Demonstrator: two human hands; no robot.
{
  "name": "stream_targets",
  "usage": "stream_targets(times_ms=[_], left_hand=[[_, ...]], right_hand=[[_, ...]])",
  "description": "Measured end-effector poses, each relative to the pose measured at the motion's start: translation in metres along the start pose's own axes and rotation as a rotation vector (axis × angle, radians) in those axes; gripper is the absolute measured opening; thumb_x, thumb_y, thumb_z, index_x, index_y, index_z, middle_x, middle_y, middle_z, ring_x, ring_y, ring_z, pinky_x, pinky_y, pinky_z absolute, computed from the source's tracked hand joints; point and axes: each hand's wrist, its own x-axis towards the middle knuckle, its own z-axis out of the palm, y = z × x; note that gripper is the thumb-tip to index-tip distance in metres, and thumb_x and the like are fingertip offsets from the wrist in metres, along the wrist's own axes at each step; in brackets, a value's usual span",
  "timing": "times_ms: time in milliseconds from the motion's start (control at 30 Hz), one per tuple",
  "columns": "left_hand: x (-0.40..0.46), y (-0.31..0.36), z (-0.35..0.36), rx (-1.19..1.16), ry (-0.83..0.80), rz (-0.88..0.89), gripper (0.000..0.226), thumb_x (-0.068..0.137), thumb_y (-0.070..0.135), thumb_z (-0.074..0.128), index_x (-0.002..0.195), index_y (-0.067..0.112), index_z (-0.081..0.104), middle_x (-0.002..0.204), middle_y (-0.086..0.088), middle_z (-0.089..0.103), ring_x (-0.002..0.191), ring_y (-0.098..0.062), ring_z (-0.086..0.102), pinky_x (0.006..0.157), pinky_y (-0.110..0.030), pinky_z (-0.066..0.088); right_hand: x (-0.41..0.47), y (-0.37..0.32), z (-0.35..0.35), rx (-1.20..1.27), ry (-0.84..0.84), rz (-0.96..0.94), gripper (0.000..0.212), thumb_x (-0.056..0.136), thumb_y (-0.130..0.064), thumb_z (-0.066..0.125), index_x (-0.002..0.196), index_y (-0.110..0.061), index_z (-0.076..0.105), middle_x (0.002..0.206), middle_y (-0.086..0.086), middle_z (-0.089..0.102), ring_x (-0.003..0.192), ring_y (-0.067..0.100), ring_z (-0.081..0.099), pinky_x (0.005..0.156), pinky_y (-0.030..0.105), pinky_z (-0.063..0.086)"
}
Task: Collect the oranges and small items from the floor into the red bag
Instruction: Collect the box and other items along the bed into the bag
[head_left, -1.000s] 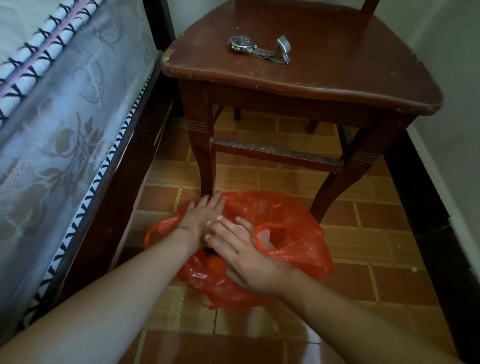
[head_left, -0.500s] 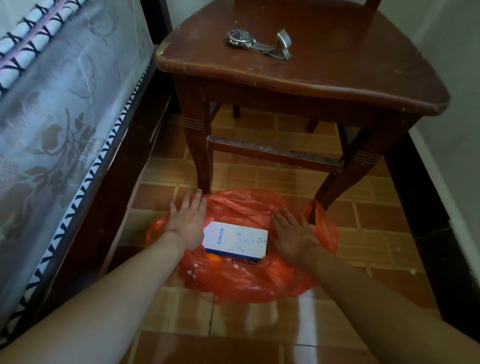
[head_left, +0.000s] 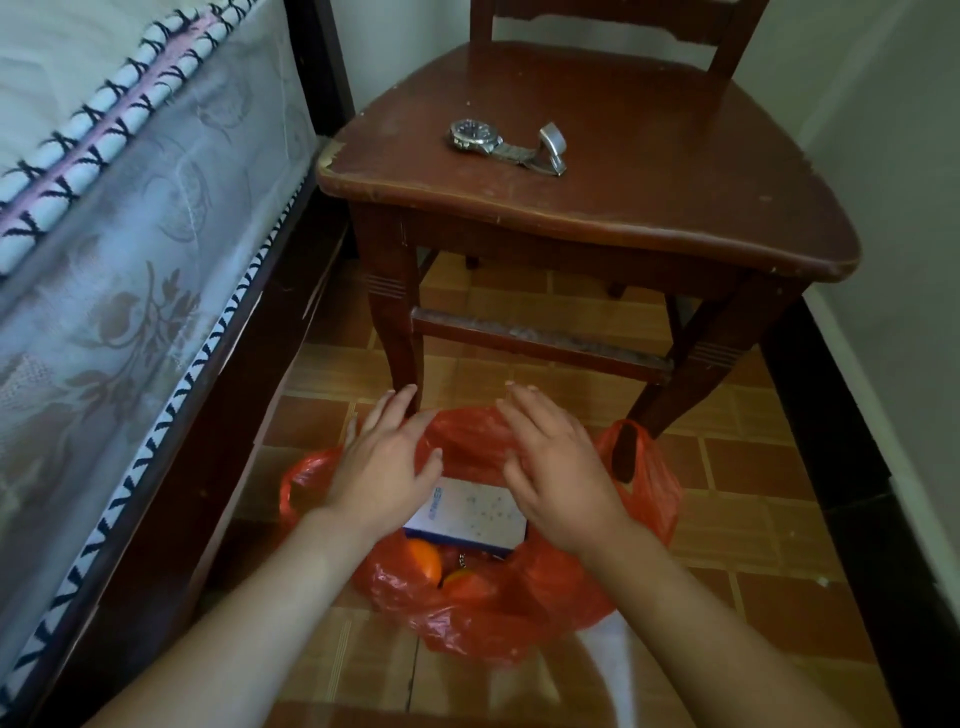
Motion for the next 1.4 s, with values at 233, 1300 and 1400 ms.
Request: stream_targets(times_ms=[233,1300,1400], left_hand=[[0.002,0.026,-0.059,-0.138,0.222,0.082,0.049,0.097,0.041,0.053,0.143,0.024,0.055,0.156,0.003,0.043,0.147,-0.018,0.034,0.119,-0.048,0.036],[-0.027,0.067,-0.092,-0.514,0.303,0.136,0.044,0.101,0.029,0.058,0.145,0.028,0.053,0.145,0.023,0.047,0.138,0.006,0.039,0.110,-0.019,0.036],[-0.025,0.067,-0.084,-0.513,0.319,0.135,0.044,0.101,0.027,0.060,0.144,0.027,0.054,0.142,0.022,0.049,0.137,0.005,0.041,0.109,-0.016,0.035]], right_hand=[[0.047,-0.061,-0.104,0.091,0.505,-0.341,0.038,0.098,-0.003,0.056,0.135,0.000,0.063,0.146,0.013,0.055,0.141,0.023,0.049,0.112,0.037,0.046],[0.062,-0.049,-0.135,-0.054,0.686,-0.247,0.016,0.095,-0.007,0.071,0.110,-0.004,0.078,0.107,0.006,0.073,0.097,0.018,0.069,0.083,0.033,0.059],[0.036,-0.040,-0.113,-0.045,0.686,-0.277,0.014,0.095,-0.005,0.072,0.107,-0.001,0.078,0.106,0.008,0.073,0.096,0.018,0.069,0.084,0.028,0.058]])
